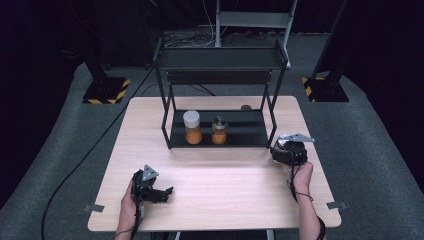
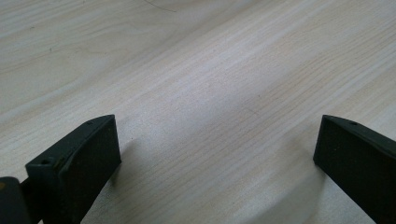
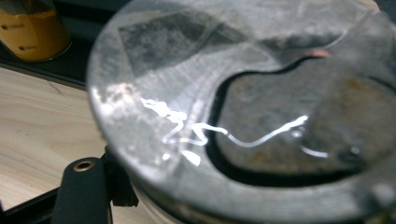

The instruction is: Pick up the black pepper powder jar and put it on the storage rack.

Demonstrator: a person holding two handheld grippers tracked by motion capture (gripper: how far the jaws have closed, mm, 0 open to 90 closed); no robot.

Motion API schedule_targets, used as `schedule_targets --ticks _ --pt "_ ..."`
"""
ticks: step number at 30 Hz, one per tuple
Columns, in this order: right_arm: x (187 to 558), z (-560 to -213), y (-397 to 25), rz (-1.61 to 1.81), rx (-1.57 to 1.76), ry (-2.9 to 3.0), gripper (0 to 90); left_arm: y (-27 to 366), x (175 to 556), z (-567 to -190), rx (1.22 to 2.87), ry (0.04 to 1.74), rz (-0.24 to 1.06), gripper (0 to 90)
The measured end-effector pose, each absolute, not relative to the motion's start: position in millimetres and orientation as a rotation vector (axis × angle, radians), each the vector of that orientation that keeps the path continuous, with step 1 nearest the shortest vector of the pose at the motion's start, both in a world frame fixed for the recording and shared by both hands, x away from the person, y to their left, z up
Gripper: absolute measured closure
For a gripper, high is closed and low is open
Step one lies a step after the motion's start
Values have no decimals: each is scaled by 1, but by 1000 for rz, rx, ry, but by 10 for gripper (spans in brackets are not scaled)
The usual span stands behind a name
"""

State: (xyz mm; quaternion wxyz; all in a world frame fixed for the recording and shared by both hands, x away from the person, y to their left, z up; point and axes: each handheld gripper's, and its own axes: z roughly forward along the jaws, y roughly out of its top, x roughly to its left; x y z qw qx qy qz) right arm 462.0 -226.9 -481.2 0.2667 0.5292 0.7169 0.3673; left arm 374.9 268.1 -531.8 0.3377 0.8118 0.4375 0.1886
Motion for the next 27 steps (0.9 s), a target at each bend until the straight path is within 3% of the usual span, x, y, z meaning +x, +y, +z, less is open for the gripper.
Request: schedule_targets --ticks 27 --pt "465 -472 -210 998 1371 1974 299 268 375 -532 2115 1141 489 3"
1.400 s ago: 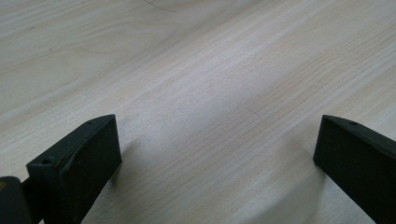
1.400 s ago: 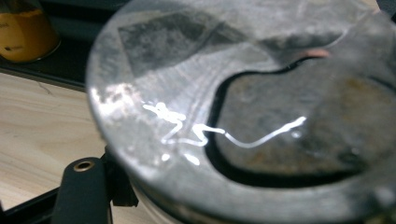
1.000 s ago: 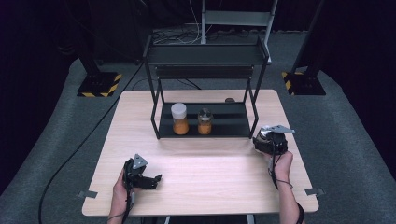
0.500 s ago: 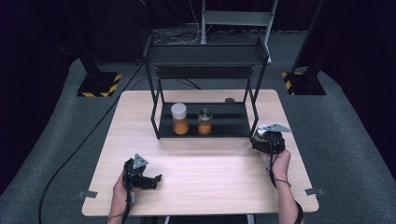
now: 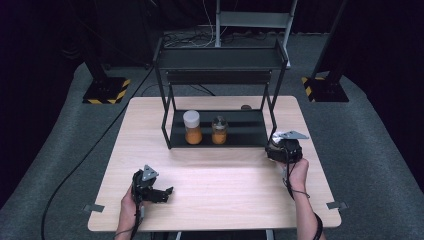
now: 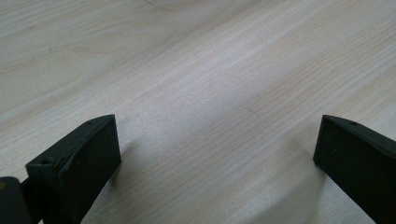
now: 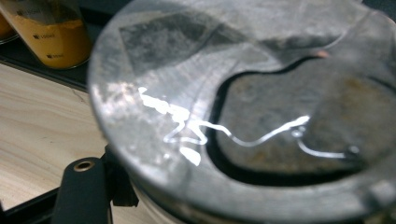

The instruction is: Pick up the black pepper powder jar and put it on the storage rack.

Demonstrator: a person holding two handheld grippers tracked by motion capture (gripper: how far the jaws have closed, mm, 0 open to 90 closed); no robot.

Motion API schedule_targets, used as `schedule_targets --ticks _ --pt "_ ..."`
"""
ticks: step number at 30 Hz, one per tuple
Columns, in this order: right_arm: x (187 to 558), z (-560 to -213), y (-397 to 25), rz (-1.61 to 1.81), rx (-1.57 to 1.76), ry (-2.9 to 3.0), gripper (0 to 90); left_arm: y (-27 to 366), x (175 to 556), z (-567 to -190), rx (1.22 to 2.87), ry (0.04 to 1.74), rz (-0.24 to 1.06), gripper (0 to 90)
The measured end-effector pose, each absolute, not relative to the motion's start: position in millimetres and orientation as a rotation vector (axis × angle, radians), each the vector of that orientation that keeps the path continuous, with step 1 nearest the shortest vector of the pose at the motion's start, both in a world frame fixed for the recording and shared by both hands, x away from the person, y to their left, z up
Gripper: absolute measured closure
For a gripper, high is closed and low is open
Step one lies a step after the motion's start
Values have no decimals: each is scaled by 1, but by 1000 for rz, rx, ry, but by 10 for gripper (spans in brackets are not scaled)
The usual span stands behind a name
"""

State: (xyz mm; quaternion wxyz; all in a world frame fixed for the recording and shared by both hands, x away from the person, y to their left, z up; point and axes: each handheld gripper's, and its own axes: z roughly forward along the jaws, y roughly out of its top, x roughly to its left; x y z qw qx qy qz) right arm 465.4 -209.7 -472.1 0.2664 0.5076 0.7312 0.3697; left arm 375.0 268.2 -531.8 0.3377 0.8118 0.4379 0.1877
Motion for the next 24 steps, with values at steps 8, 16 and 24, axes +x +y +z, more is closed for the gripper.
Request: schedule_targets --ticks 8,16,24 --pt "466 -471 -206 1003 1354 1982 299 268 375 -532 2121 1133 492 11" --pt "467 -470 -202 1001 1341 1993 299 268 375 -532 2113 1141 493 5" --pt "468 -469 -196 1000 1331 2006 299 268 375 -532 2114 1140 492 5"
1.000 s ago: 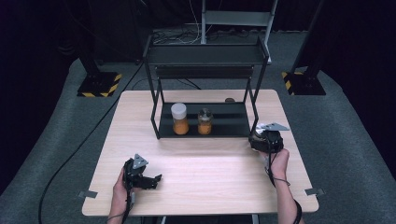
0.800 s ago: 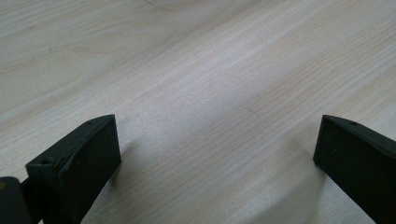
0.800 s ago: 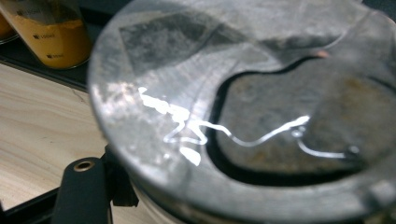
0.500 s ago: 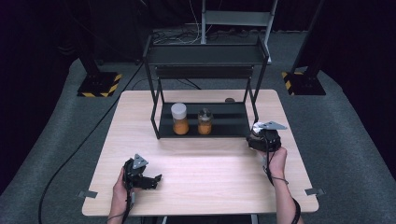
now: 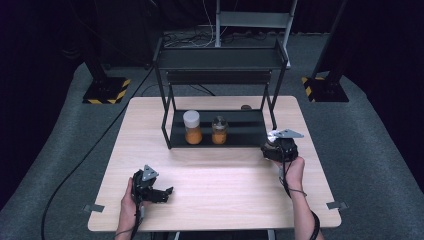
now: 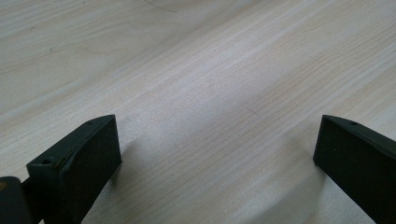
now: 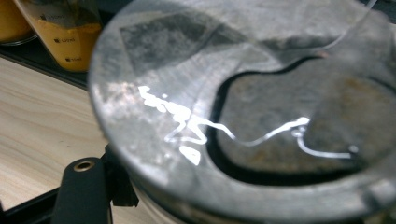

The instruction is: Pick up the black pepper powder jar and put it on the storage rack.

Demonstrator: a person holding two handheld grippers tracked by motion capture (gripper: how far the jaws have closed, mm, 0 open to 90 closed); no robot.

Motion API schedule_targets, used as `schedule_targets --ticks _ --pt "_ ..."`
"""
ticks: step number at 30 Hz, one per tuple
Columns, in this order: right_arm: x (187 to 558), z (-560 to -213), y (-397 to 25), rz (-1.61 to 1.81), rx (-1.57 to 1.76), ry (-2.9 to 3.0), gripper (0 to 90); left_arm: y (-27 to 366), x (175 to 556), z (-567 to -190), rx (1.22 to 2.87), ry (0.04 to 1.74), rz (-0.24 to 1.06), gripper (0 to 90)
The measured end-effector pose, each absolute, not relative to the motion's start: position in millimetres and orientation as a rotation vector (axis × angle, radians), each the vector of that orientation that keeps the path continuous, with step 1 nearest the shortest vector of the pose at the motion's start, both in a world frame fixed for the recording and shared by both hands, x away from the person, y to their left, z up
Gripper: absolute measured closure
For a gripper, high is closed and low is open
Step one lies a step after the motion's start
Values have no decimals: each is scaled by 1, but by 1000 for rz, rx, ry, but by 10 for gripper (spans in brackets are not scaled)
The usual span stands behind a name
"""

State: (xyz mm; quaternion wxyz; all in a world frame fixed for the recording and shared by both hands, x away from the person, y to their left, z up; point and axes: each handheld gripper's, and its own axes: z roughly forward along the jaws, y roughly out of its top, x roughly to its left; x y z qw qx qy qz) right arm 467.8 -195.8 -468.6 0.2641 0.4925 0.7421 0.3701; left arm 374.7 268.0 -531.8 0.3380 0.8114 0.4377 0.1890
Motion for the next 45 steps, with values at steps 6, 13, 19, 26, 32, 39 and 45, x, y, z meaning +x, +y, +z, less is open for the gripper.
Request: schedule_targets --ticks 6,13,19,26,32,39,45 --pt "469 -469 -193 1003 1323 2013 299 268 375 -532 2115 1138 491 7" --pt "471 -468 -190 1002 1317 2020 299 268 375 -532 2114 1140 491 6" --pt "472 -469 -189 1006 1326 2021 299 268 375 -532 2117 1139 492 5" --pt "474 -468 -184 1006 1317 2030 299 268 374 -532 2118 1130 490 12" --pt "476 -468 -182 1000 1308 2036 299 268 375 -532 2116 1136 490 9" --pt "478 -467 -180 998 1306 2040 299 268 375 -532 2116 1136 492 8" --pt "479 -465 -179 997 1297 2043 299 268 374 -532 2119 1132 492 15"
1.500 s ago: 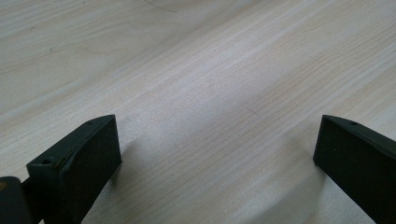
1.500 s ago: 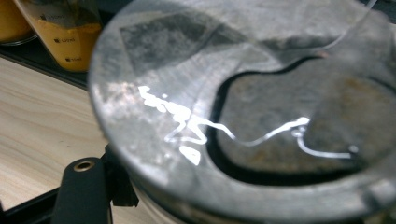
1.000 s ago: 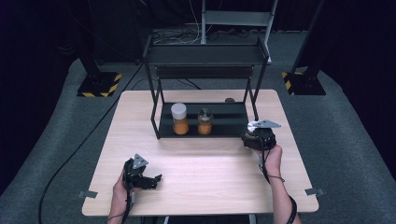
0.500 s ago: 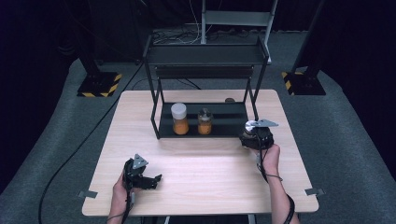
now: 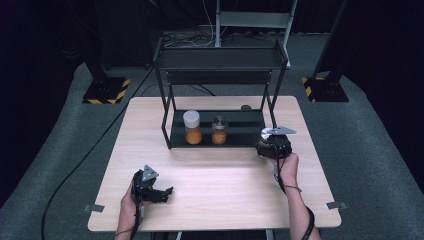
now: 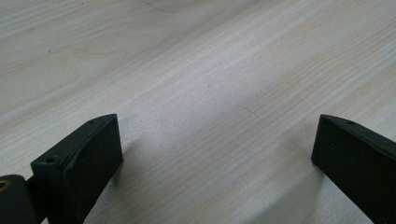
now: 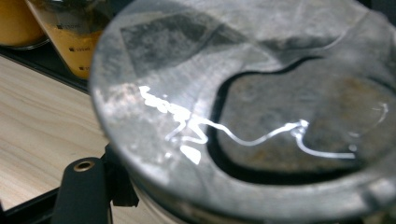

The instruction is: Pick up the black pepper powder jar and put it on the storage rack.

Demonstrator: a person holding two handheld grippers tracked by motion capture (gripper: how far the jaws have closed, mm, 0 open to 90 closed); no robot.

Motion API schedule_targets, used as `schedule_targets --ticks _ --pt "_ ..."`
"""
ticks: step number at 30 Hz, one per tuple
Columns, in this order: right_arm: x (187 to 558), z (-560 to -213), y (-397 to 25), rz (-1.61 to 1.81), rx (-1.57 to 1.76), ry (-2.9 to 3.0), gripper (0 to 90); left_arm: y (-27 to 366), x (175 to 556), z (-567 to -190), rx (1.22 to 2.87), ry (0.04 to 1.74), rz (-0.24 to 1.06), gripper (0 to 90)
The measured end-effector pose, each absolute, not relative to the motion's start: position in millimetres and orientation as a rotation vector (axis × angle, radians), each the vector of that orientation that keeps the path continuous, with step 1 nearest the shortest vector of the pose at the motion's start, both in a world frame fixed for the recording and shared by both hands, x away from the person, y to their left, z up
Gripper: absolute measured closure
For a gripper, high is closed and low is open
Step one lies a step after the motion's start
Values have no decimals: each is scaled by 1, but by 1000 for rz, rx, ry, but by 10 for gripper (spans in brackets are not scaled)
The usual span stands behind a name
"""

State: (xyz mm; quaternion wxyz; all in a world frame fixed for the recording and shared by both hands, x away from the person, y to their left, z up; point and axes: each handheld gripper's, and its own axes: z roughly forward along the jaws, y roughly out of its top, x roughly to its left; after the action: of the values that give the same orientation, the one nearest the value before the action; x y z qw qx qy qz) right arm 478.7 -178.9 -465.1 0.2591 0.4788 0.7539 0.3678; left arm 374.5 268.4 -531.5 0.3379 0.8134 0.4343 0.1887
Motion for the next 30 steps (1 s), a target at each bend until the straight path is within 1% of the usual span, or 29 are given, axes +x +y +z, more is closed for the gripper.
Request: schedule_targets --ticks 30 --pt "487 -465 -167 989 1278 2067 299 268 375 -532 2116 1140 493 4"
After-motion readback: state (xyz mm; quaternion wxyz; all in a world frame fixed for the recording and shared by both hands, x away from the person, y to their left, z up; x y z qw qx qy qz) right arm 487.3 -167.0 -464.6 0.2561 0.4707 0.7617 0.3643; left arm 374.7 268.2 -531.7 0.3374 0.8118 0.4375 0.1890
